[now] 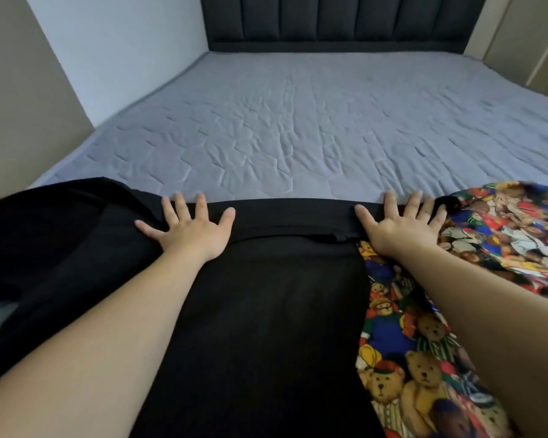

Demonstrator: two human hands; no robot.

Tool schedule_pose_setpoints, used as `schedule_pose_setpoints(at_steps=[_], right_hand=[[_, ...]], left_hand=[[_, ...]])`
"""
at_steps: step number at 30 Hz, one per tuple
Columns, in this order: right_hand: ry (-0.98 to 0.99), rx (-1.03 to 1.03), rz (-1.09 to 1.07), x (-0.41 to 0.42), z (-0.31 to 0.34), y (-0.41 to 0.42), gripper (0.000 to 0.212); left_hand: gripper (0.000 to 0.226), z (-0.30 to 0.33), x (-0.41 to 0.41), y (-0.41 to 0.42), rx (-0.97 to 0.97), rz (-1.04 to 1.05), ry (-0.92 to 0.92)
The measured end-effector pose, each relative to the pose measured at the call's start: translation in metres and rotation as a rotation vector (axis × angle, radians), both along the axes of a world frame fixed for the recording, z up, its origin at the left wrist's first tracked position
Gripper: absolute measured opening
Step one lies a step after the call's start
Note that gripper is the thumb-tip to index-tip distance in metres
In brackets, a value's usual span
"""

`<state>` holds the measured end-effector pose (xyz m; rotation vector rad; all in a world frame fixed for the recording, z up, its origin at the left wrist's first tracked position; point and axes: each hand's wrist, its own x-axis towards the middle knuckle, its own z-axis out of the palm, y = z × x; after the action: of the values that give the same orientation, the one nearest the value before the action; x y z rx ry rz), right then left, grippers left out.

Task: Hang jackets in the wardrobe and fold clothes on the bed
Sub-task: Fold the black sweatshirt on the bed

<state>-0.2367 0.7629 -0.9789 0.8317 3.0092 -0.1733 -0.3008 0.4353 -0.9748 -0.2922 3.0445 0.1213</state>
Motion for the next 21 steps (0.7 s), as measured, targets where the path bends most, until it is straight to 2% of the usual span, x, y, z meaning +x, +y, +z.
schedule_pose_setpoints(at_steps=[3, 6, 8, 10, 11, 12, 15, 18, 19, 21], right_hand=[[-0.002, -0.013, -0.069, 0.013, 0.003, 0.014, 0.099], [0.2, -0.089, -0.159, 0.025, 0.0, 0.02, 0.086], [0.405, -0.121, -0.33, 0.028, 0.004, 0.018, 0.075], [0.552, -0.314, -0.592, 0.02, 0.021, 0.011, 0.06], [0.545, -0.39, -0.67, 0.015, 0.032, 0.01, 0.058], [0.515, -0.439, -0.661, 0.007, 0.039, 0.01, 0.06], [0.441, -0.501, -0.35, -0.011, 0.059, 0.003, 0.054], [0.321, -0.413, -0.347, -0.002, 0.065, 0.001, 0.042], [0.238, -0.371, -0.357, 0.005, 0.064, 0.001, 0.042], [0.107, -0.267, -0.4, 0.026, 0.05, 0.002, 0.05]], left_hand=[[0.083, 0.001, 0.008, -0.005, 0.111, 0.108, 0.092], [0.07, 0.003, 0.011, -0.005, 0.243, 0.218, 0.295], [0.057, 0.006, 0.012, -0.003, 0.266, 0.265, 0.403], [0.044, 0.013, 0.006, -0.009, 0.261, 0.333, 0.476], [0.039, 0.018, 0.001, -0.011, 0.296, 0.373, 0.488], [0.035, 0.025, -0.004, -0.015, 0.364, 0.407, 0.5], [0.025, 0.047, -0.012, -0.021, 0.617, 0.406, 0.572], [0.016, 0.054, 0.006, -0.034, 0.566, 0.354, 0.698], [0.015, 0.052, 0.014, -0.04, 0.528, 0.355, 0.676], [0.026, 0.039, 0.036, -0.048, 0.349, 0.382, 0.457]])
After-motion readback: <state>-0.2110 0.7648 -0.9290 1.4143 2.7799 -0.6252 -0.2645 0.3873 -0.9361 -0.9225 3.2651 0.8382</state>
